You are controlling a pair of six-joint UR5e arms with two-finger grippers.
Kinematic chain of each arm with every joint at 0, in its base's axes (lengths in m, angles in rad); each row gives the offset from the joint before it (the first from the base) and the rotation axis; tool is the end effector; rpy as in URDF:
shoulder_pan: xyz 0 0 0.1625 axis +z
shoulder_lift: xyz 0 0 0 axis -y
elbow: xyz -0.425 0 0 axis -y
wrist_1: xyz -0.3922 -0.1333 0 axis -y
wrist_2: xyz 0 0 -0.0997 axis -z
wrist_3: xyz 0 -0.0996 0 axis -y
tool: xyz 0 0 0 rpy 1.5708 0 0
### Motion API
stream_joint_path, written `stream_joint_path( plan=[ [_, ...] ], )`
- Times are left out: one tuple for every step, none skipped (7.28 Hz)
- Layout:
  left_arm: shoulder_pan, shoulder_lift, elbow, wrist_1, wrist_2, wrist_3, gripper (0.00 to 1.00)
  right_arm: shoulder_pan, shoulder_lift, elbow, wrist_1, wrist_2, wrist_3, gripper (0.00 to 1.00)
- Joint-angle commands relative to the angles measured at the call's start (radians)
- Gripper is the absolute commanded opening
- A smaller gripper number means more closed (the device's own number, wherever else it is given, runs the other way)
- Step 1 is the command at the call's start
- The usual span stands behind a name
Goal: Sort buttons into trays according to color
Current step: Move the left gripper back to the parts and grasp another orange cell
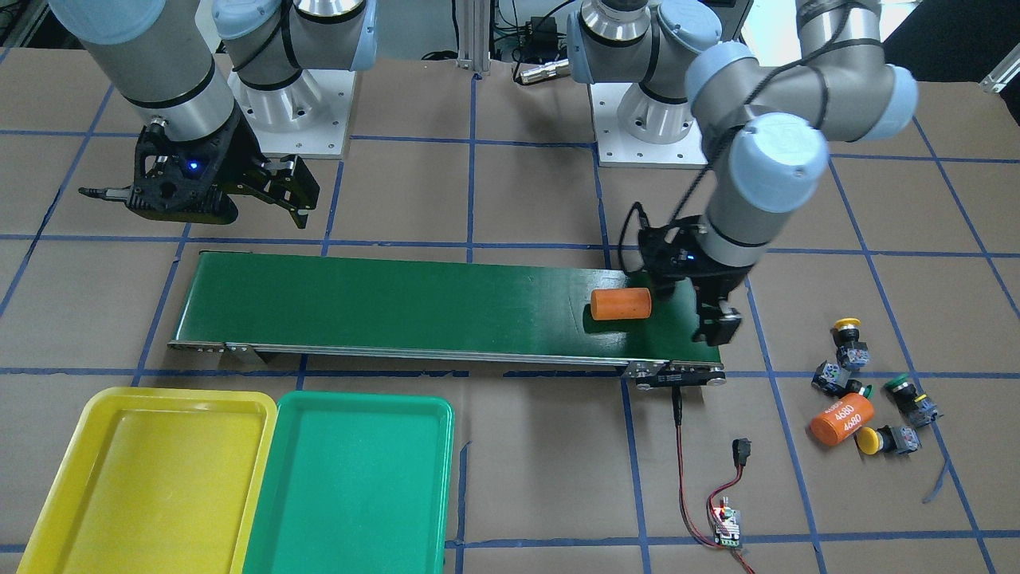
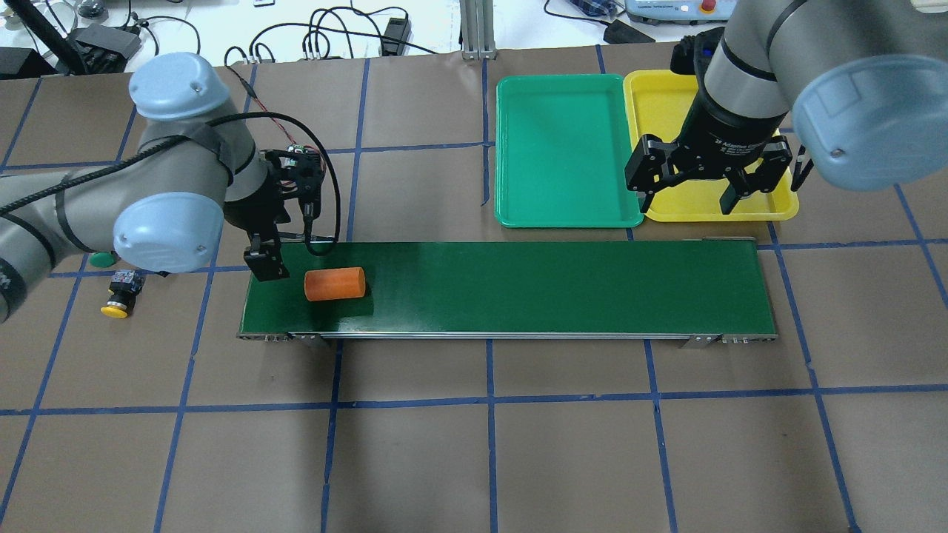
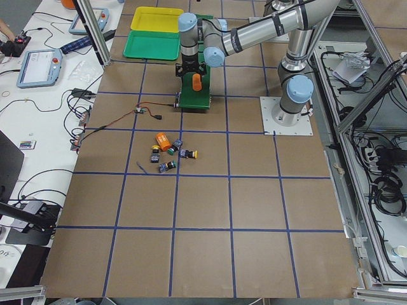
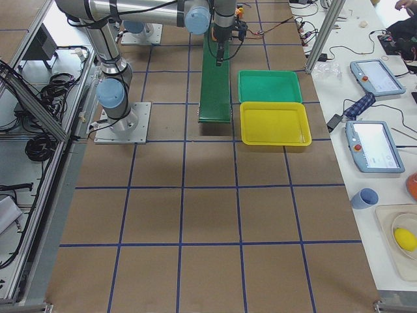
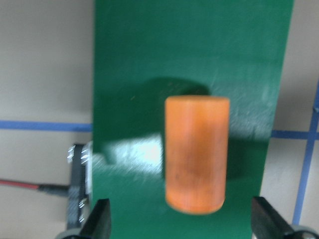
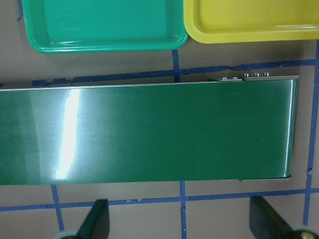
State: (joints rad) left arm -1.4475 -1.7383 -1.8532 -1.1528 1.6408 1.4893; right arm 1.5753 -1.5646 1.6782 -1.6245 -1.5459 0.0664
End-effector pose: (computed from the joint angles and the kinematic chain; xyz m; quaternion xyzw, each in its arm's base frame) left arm -0.0614 -0.5321 0.3085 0.6311 0.7748 0.0363 0.0127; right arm 0.1380 -0.4853 0.4377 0.0313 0.9990 0.0304 0.0114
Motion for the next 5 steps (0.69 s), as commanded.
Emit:
stream_joint_path(
  plan=[
    [0.238, -0.097, 0.145, -0.073, -0.039, -0.004, 1.00, 0.000, 0.000, 0.000, 0.000, 0.001, 0.001, 1.00],
    [0.260, -0.172, 0.228, -0.071, -0.027, -0.006, 1.00, 0.000, 0.000, 0.000, 0.000, 0.003, 0.001, 1.00],
    [0.274, -0.263, 0.321, -0.071, -0.032, -0.006, 1.00, 0.000, 0.000, 0.009, 0.002, 0.000, 0.001, 1.00],
    [0.277, -0.368, 0.432, -0.062, -0.024, 0.000, 1.00, 0.000, -0.008, 0.052, -0.012, 0.003, 0.001, 1.00],
    [0.279, -0.438, 0.497, -0.067, -0.012, 0.000, 1.00, 0.000, -0.011, 0.067, -0.023, 0.003, 0.003, 1.00]
  ],
)
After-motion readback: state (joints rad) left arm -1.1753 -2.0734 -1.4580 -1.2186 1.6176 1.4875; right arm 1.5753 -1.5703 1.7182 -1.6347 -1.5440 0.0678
